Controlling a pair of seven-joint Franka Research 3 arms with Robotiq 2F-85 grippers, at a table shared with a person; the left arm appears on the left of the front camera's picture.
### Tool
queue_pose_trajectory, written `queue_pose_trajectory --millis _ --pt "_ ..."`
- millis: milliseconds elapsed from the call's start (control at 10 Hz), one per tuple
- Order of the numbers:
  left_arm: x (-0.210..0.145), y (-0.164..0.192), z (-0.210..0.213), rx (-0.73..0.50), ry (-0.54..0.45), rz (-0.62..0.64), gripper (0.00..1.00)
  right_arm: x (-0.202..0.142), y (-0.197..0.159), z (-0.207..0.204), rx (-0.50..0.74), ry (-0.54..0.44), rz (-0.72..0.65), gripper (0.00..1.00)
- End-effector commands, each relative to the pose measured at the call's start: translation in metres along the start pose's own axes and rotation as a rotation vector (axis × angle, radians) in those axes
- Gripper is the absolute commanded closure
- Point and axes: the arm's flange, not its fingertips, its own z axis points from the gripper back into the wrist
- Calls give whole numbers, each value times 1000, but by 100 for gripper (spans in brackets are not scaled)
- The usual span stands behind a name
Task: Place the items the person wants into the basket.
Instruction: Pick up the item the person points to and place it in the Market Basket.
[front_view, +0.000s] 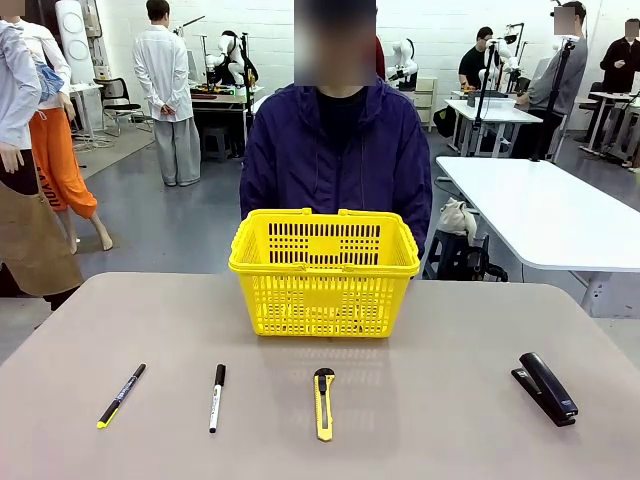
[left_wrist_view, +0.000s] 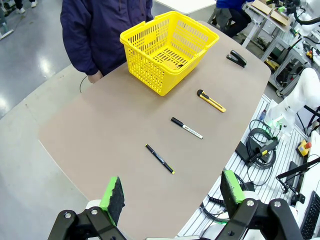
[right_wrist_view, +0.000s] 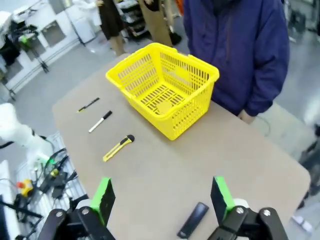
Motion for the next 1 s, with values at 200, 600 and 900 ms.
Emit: queue_pose_trajectory --millis 200,600,900 --pt "-1 0 2 -12 -16 -20 0 -72 -12 39 4 -89 31 0" --pt "-1 0 2 -12 -16 -20 0 -94 1 71 -54 -117 23 0" --pt "-1 0 2 -12 -16 -20 0 -93 -4 83 -60 -92 5 0"
